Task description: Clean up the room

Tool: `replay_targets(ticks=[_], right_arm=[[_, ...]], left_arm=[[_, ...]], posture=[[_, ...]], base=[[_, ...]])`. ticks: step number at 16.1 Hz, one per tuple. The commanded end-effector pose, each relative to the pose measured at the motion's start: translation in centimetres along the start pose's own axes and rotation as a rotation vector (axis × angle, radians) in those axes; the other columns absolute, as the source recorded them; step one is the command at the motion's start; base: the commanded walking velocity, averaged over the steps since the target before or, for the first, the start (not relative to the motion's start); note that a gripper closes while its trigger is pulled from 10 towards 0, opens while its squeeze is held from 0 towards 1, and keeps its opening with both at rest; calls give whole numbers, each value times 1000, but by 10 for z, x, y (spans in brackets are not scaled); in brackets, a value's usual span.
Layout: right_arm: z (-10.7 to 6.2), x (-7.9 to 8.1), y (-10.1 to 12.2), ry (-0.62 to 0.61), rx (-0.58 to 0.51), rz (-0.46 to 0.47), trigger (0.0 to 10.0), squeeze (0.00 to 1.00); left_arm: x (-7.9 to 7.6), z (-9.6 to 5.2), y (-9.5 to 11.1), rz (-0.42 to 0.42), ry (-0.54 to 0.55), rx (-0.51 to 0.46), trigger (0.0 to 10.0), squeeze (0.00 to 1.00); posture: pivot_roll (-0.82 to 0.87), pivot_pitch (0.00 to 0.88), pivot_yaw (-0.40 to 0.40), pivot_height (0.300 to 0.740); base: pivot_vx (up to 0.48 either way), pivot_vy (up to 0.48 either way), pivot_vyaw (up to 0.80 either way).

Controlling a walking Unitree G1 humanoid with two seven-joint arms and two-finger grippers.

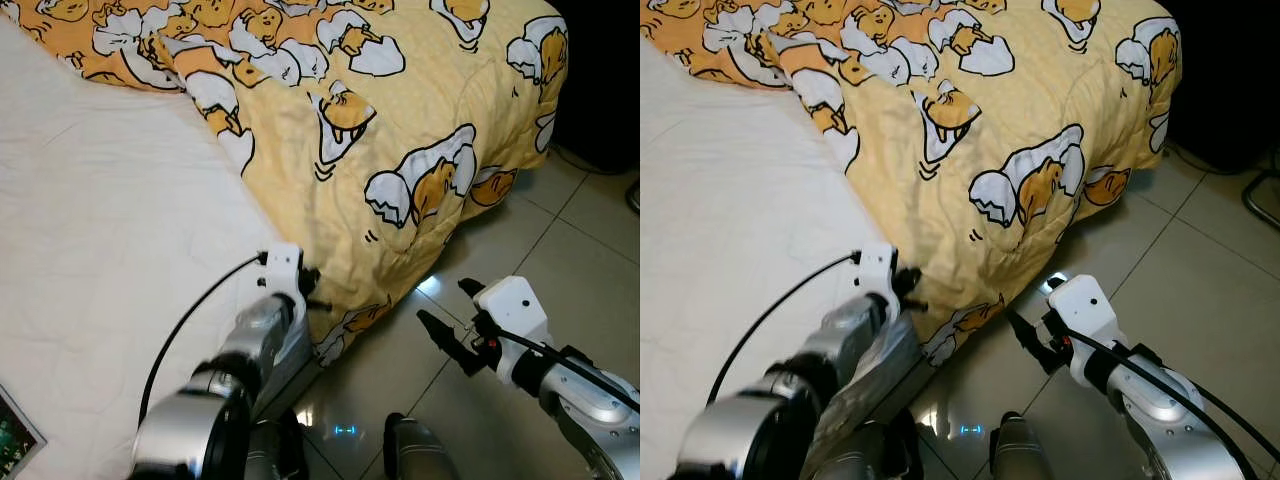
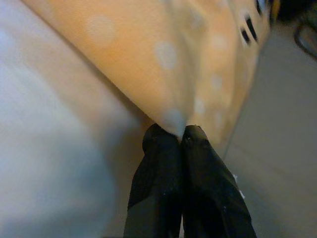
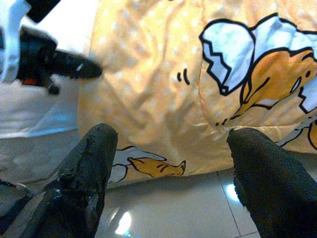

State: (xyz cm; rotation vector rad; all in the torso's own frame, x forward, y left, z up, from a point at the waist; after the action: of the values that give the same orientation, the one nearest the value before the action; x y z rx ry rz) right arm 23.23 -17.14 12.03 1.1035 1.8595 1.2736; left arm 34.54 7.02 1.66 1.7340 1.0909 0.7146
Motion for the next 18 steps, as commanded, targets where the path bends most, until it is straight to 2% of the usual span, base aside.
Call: replay_targets(ticks=[1,2,3,5,6,7,10,11,12,13,15,16,18], right_arm=[[0,-1,-3,-10,0,2,10000,0],[1,-1,-4,-11,-2,3,10000,0],[3,0,-4,-9,-5,4,10000,0],[4,1,-3,-5,-14,5,10000,0],[7,-1,3,-19,-54,10,10000,0],[8,-2,5,-30,-69,11,10000,0],[8,-4,6,-35,-75,4,10000,0],[8,-4,6,-35,-75,2,10000,0],[7,-4,5,-36,-73,2,10000,0],[6,-5,5,-37,-73,1,10000,0],[6,-5,4,-38,-72,1,10000,0],[7,-4,3,-38,-72,3,10000,0],[8,-3,3,-35,-74,5,10000,0]], left_arm=[[-17,-8,-28,78,-114,62,0,0],[-31,-14,-41,140,-212,83,0,0],[-46,-22,-56,168,-305,100,0,0],[-62,-28,-63,185,-394,85,0,0],[-86,-35,-65,196,-522,50,0,0],[-96,-38,-67,204,-576,54,0,0],[-120,-46,-79,305,-697,97,0,0],[-120,-44,-80,332,-668,108,3608,0],[-119,-41,-79,339,-632,110,10000,0],[-118,-40,-78,343,-608,109,10000,0],[-112,-35,-74,331,-537,104,10000,925],[-106,-34,-70,312,-498,92,10000,1000],[-101,-33,-66,311,-472,76,10000,1000]], posture=[[-291,234,130,740],[-287,233,128,740],[-279,232,125,740],[-276,230,122,740],[-270,226,118,740],[-269,225,116,740],[-278,226,116,740],[-280,225,117,740],[-283,225,120,740],[-283,225,120,740],[-283,225,122,740],[-279,222,123,740],[-275,216,122,740]], base=[[0,0,0],[0,0,0],[0,0,0],[0,0,0],[0,0,0],[0,0,0],[0,0,0],[0,0,0],[0,0,0],[0,0,0],[0,0,0],[0,0,0],[0,0,0]])
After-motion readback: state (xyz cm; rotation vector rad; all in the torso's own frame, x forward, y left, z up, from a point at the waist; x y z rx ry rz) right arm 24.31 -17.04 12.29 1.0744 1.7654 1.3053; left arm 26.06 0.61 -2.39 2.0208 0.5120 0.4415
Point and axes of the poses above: a point about 5 cm out from each wrist's last joint towards the gripper, its own z axis pointing out of the wrist towards the gripper, its own y axis along the axis of the wrist's last joint, x = y × z, the point moved 3 cm from there along z, pointing out of the wrist towards the gripper, and after that the axes turned 11 degrees about z, right-handed, at the moved point
